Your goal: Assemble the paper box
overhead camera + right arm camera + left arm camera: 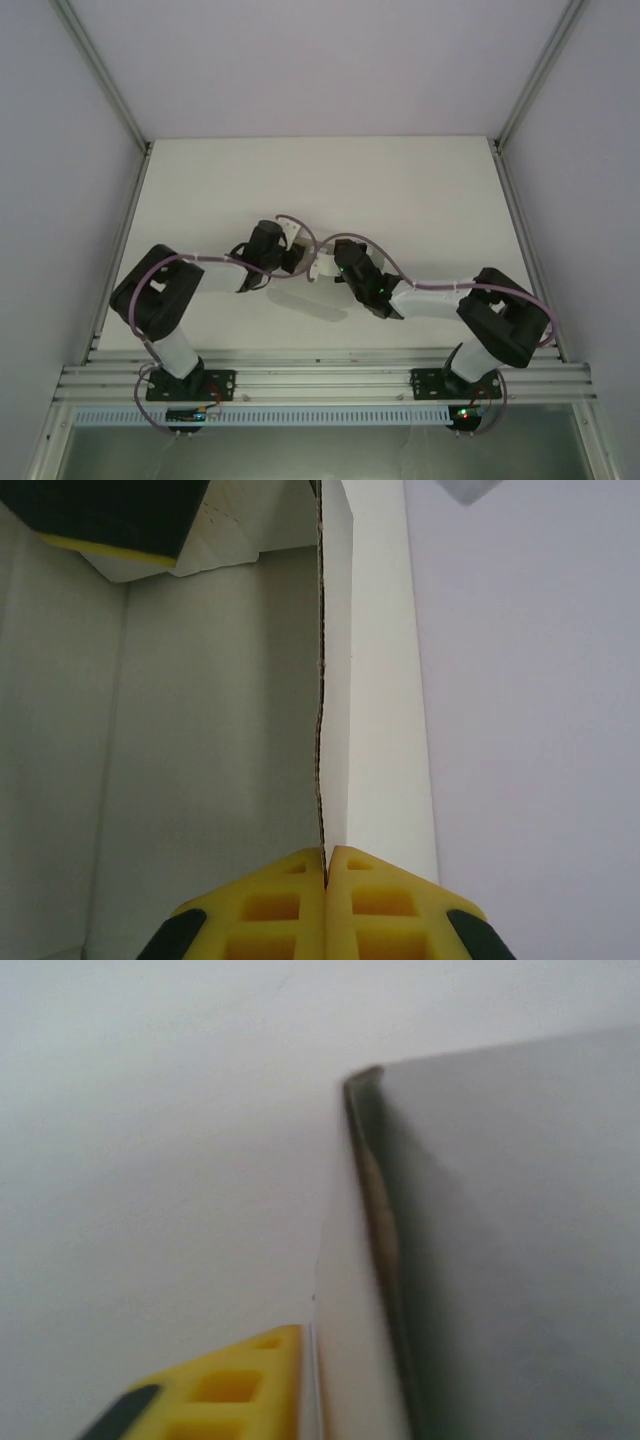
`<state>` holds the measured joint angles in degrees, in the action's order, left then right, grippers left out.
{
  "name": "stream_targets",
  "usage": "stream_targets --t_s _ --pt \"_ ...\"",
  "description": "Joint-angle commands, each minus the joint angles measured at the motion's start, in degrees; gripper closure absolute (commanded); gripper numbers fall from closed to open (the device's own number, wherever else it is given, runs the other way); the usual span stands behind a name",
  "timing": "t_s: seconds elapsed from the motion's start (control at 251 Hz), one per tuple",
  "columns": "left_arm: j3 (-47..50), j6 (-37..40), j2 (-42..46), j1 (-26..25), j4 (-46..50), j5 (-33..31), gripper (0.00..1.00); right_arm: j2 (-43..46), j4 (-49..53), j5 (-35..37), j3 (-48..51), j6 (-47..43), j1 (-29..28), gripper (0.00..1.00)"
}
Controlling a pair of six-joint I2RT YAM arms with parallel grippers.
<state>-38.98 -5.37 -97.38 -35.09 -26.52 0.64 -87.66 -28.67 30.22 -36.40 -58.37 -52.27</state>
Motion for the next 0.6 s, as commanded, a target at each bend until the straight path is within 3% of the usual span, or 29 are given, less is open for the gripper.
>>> stream_targets --t_s 0.0,0.036,0.204,0.439,0.499,0.595 --pt "-0.53 -0.60 -2.16 0.52 0.03 -12.24 0.94 0.51 6.69 -3.56 1.59 2.42 -0.45 1.00" --pt "-0.38 -1.32 -2.28 0.32 -0.25 -14.78 1.00 0.56 7.01 -3.50 1.55 2.75 -0.45 1.00" --pt "-0.13 -8.34 -3.59 -0.93 0.86 -30.79 1.00 0.47 8.01 -2.69 1.90 4.16 -0.20 1.00" --pt "-0.02 -15.28 -4.96 -1.81 3.87 -36.45 1.00 0.47 7.94 -2.31 2.55 5.77 -0.11 1.00" --pt "0.25 -13.34 -5.28 -1.91 2.40 -32.28 1.00 0.51 8.05 -2.59 2.43 6.29 -0.13 1.00" --pt "6.71 -7.97 -4.19 -2.21 -13.03 -18.00 1.00 0.51 8.23 -3.04 1.95 7.66 0.46 1.00"
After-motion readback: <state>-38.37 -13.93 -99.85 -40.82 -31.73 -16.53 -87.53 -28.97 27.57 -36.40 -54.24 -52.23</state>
